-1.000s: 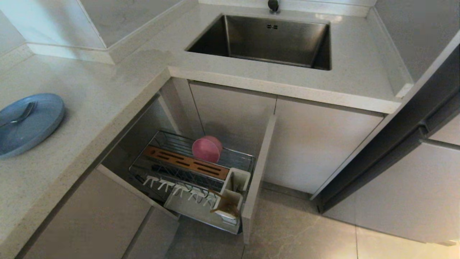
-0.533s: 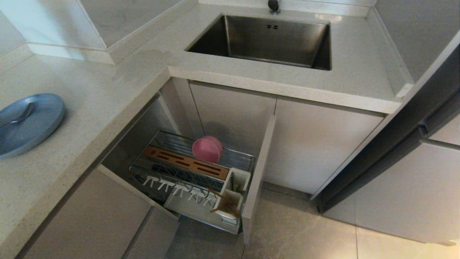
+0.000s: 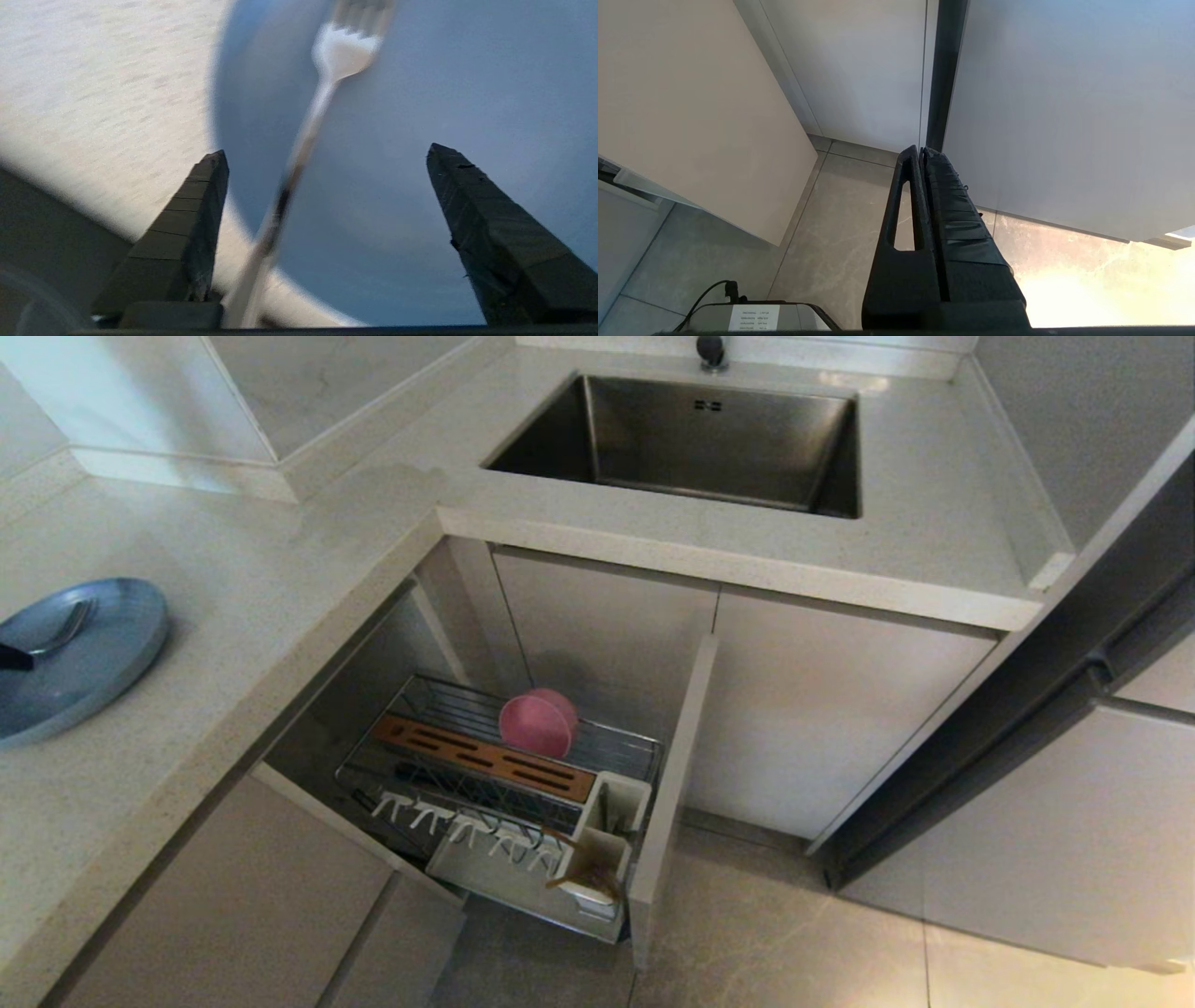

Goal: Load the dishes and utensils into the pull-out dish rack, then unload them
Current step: Pick up the fork and place it in the cupboard

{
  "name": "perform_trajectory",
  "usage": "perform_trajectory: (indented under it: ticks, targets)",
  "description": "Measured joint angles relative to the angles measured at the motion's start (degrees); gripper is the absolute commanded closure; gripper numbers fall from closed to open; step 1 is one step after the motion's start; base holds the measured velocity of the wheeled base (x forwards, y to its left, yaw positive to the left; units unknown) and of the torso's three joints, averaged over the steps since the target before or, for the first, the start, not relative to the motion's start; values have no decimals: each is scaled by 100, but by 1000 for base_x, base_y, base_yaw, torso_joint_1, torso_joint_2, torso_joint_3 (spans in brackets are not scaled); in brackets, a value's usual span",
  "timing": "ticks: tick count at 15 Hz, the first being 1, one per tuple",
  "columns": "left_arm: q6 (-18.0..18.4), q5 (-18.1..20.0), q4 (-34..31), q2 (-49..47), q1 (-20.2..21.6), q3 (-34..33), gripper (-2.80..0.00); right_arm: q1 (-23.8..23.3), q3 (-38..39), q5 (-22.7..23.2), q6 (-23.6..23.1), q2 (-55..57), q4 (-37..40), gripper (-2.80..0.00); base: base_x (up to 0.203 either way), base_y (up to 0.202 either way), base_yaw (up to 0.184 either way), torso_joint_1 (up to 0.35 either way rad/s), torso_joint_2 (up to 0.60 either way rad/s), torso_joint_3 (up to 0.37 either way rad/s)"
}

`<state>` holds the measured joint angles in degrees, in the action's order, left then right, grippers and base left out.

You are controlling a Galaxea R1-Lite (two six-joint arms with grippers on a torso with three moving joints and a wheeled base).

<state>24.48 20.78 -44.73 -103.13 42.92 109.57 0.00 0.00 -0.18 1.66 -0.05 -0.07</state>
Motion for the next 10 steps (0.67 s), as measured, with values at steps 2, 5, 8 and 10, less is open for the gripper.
perform_trajectory:
  ticks: [2,5,8,10]
  targets:
    - [-10,-10,-5,-51,-87,-1,-280,0,0,0,-1,0,0,0,0,0,0,0,0,0]
    - [-10,-22,-23,-111,-153,-4,-280,0,0,1,0,0,0,0,0,0,0,0,0,0]
    - [-9,-93,11,-153,-160,-1,-280,0,0,0,-1,0,0,0,0,0,0,0,0,0]
    - [-17,-111,-25,-166,-165,0,-280,0,0,0,-1,0,0,0,0,0,0,0,0,0]
